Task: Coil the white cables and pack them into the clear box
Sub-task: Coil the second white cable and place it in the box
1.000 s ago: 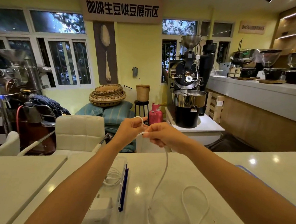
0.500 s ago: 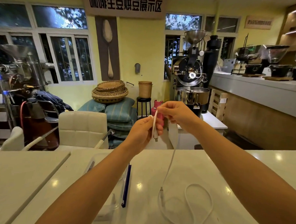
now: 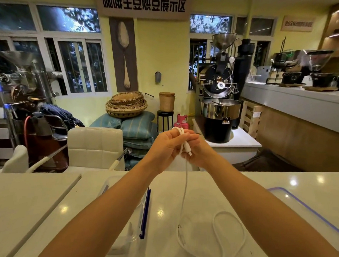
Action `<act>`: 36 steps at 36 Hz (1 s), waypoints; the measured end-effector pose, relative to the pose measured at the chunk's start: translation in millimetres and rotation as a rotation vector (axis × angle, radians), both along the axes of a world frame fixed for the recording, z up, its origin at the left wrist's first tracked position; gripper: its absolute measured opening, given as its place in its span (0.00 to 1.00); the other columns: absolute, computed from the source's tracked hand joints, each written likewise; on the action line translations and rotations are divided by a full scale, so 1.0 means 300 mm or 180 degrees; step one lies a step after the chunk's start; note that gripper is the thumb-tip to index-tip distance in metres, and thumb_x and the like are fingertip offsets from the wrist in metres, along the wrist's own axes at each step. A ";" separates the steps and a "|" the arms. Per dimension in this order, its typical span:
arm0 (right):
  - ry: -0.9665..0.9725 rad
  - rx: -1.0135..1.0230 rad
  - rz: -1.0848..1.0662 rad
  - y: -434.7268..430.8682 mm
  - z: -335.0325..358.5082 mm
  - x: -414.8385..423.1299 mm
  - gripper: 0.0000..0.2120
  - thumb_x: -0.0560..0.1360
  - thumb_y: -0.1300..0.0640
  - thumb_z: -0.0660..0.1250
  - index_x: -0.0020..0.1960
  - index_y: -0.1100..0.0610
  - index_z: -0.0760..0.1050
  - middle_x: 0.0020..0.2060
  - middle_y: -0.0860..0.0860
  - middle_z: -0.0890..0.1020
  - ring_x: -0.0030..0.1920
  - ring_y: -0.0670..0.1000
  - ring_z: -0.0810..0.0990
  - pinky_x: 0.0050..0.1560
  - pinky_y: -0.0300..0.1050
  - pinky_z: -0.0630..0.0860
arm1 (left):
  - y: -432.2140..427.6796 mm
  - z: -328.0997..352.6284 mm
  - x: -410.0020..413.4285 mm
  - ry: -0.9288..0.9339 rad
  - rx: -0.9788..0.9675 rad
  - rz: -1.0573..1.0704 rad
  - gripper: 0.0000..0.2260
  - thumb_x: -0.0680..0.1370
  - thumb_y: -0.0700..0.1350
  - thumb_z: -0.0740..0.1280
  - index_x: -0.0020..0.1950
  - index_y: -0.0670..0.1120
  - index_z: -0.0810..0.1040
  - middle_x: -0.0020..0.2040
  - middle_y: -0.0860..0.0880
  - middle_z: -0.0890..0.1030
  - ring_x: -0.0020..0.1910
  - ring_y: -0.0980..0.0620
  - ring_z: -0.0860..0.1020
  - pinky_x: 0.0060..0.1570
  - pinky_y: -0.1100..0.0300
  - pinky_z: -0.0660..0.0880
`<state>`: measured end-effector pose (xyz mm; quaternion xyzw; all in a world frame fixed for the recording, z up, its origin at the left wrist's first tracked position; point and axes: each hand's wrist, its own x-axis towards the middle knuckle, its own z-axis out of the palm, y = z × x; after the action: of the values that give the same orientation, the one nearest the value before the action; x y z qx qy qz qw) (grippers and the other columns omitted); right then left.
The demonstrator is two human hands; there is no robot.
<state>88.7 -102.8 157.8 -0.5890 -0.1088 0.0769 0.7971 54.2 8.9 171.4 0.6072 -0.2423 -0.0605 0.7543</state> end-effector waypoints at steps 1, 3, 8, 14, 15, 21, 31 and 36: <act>-0.0025 -0.0022 -0.0041 0.015 -0.016 -0.004 0.17 0.79 0.55 0.54 0.34 0.55 0.74 0.20 0.47 0.73 0.23 0.44 0.70 0.27 0.36 0.65 | -0.008 0.001 -0.001 -0.0035 0.0030 0.0118 0.08 0.78 0.38 0.60 0.46 0.43 0.79 0.38 0.49 0.83 0.36 0.58 0.81 0.35 0.69 0.77; 0.0038 0.0060 -0.0063 0.044 -0.051 -0.012 0.19 0.79 0.51 0.53 0.33 0.55 0.71 0.21 0.48 0.70 0.24 0.44 0.65 0.29 0.38 0.60 | -0.022 -0.004 0.000 -0.0030 0.0008 0.0323 0.07 0.77 0.38 0.61 0.48 0.42 0.79 0.40 0.47 0.82 0.37 0.58 0.82 0.39 0.68 0.79; 0.0182 0.0077 -0.0148 0.099 -0.103 -0.028 0.17 0.80 0.55 0.52 0.35 0.56 0.68 0.25 0.51 0.68 0.25 0.46 0.64 0.27 0.39 0.60 | -0.021 -0.013 0.033 -0.0103 0.0184 0.0528 0.07 0.77 0.40 0.62 0.50 0.45 0.79 0.47 0.49 0.82 0.53 0.53 0.80 0.58 0.59 0.75; 0.0306 -0.0563 0.0080 0.124 -0.143 -0.082 0.15 0.80 0.54 0.53 0.39 0.56 0.73 0.27 0.51 0.73 0.26 0.46 0.69 0.29 0.38 0.66 | 0.006 0.013 0.093 -0.0626 0.0847 0.1113 0.06 0.76 0.40 0.64 0.41 0.41 0.79 0.48 0.40 0.81 0.54 0.52 0.79 0.54 0.59 0.74; 0.0236 -0.0762 0.0147 0.125 -0.153 -0.090 0.14 0.80 0.53 0.54 0.41 0.54 0.74 0.29 0.51 0.73 0.27 0.47 0.70 0.31 0.38 0.67 | 0.014 0.017 0.101 -0.0694 0.0881 0.1172 0.06 0.76 0.40 0.64 0.44 0.39 0.80 0.47 0.42 0.81 0.50 0.55 0.79 0.49 0.65 0.75; 0.0071 -0.1802 0.0403 0.111 -0.159 -0.110 0.12 0.78 0.57 0.59 0.59 0.56 0.74 0.32 0.50 0.75 0.30 0.46 0.71 0.34 0.37 0.70 | 0.073 0.015 0.159 -0.1057 0.1341 0.1590 0.10 0.77 0.39 0.63 0.54 0.35 0.80 0.57 0.42 0.79 0.53 0.54 0.76 0.45 0.72 0.71; -0.0327 -0.2929 0.0692 0.042 -0.043 -0.140 0.08 0.77 0.60 0.62 0.39 0.54 0.69 0.30 0.50 0.75 0.27 0.45 0.70 0.29 0.35 0.68 | 0.146 -0.032 0.207 -0.1111 0.2051 0.1611 0.13 0.77 0.39 0.63 0.37 0.32 0.77 0.47 0.45 0.78 0.58 0.62 0.71 0.57 0.63 0.66; -0.1096 -0.3019 0.0137 0.011 0.091 -0.137 0.10 0.76 0.56 0.64 0.35 0.52 0.73 0.29 0.48 0.72 0.29 0.44 0.68 0.32 0.33 0.66 | 0.133 -0.083 0.184 -0.0810 0.2088 0.1515 0.13 0.77 0.43 0.63 0.40 0.34 0.79 0.40 0.40 0.76 0.43 0.51 0.75 0.45 0.59 0.71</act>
<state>47.5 -99.5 185.3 -0.8881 -0.2040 0.0361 0.4104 109.5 48.8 146.4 0.8567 -0.1544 0.1169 0.4782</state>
